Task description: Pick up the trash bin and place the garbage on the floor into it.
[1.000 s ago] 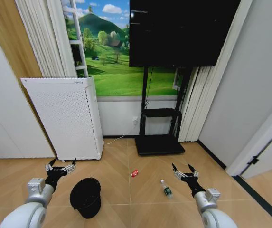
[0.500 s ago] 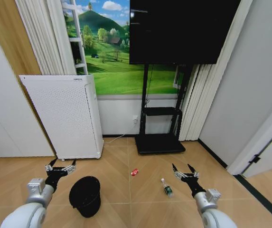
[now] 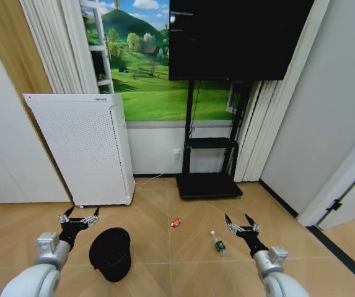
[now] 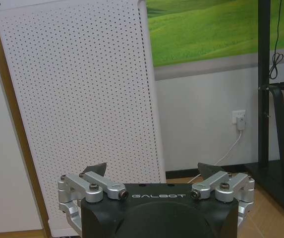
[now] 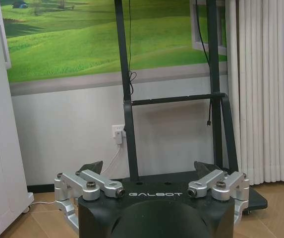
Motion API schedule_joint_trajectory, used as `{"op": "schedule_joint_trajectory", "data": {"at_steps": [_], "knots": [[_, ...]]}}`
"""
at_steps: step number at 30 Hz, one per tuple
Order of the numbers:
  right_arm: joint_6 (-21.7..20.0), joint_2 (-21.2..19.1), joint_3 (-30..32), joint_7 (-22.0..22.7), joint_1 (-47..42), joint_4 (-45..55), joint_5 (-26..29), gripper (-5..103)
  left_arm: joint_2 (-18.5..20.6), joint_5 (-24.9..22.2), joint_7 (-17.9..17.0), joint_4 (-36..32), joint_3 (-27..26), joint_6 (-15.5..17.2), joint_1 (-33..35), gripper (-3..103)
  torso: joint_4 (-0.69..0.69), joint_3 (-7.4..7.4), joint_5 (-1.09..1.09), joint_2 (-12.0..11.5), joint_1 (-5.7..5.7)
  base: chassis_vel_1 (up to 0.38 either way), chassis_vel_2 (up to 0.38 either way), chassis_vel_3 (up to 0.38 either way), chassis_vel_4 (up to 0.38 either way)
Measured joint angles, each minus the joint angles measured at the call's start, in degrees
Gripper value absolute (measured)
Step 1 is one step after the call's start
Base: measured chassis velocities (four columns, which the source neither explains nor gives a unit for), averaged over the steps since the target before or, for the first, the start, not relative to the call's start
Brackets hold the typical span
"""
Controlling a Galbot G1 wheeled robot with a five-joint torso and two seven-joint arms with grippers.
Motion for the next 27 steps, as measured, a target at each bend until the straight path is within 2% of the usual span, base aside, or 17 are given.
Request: {"op": "schedule_joint_trajectory", "data": {"at_steps": [27], "knots": [[0.1, -0.2, 0.0, 0.1, -0.2, -0.1, 0.6, 100, -0.4, 0.2, 0.1, -0.1, -0.1, -0.5, 0.4, 100, 0.0, -4.48, 0.0, -6.4, -1.96, 0.0, 0.0, 0.0, 0.0]]}}
